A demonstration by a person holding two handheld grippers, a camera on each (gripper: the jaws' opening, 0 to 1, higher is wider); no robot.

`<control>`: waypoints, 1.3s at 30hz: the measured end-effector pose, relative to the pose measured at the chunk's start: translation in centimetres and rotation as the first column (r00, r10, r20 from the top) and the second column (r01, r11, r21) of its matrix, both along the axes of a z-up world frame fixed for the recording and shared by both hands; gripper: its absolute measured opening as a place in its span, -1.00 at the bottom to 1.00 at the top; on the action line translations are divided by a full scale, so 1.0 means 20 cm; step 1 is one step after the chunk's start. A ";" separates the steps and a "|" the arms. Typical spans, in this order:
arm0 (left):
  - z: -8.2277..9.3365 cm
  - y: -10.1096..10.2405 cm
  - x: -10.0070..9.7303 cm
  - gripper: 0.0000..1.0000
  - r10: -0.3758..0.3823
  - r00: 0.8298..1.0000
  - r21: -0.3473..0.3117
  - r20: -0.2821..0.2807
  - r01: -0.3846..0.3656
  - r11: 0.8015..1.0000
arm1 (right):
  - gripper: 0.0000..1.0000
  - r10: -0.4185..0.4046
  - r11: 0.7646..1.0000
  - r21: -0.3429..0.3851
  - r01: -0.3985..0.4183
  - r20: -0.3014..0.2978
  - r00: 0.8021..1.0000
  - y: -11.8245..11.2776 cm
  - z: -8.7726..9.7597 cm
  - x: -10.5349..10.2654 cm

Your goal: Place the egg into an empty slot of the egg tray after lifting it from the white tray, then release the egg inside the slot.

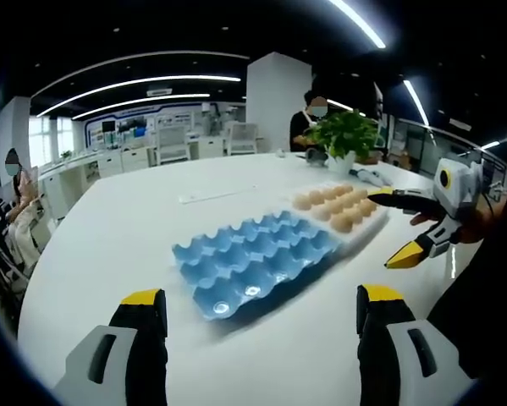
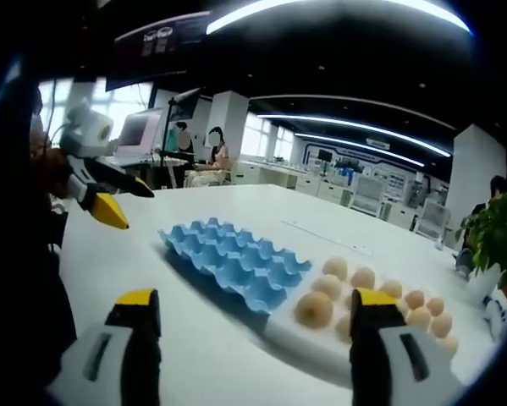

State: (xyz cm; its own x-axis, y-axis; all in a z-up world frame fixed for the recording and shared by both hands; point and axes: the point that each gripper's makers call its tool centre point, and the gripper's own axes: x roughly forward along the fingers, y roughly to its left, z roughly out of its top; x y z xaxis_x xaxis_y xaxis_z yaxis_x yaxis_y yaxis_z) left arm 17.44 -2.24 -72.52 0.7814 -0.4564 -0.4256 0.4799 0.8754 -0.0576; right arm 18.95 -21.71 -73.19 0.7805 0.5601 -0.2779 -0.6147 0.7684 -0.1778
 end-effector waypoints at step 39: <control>-0.03 0.03 0.01 0.85 0.004 1.000 0.006 -0.008 -0.004 1.000 | 0.89 -0.012 1.000 -0.004 0.012 -0.021 1.000 -0.02 -0.03 0.00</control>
State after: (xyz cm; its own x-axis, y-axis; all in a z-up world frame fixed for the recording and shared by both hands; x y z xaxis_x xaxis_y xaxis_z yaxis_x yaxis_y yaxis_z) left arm 17.56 -1.60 -73.18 0.7795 -0.4509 -0.4348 0.4760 0.8776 -0.0566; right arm 18.86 -22.06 -73.84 0.7812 0.5493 -0.2965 -0.6089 0.7752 -0.1681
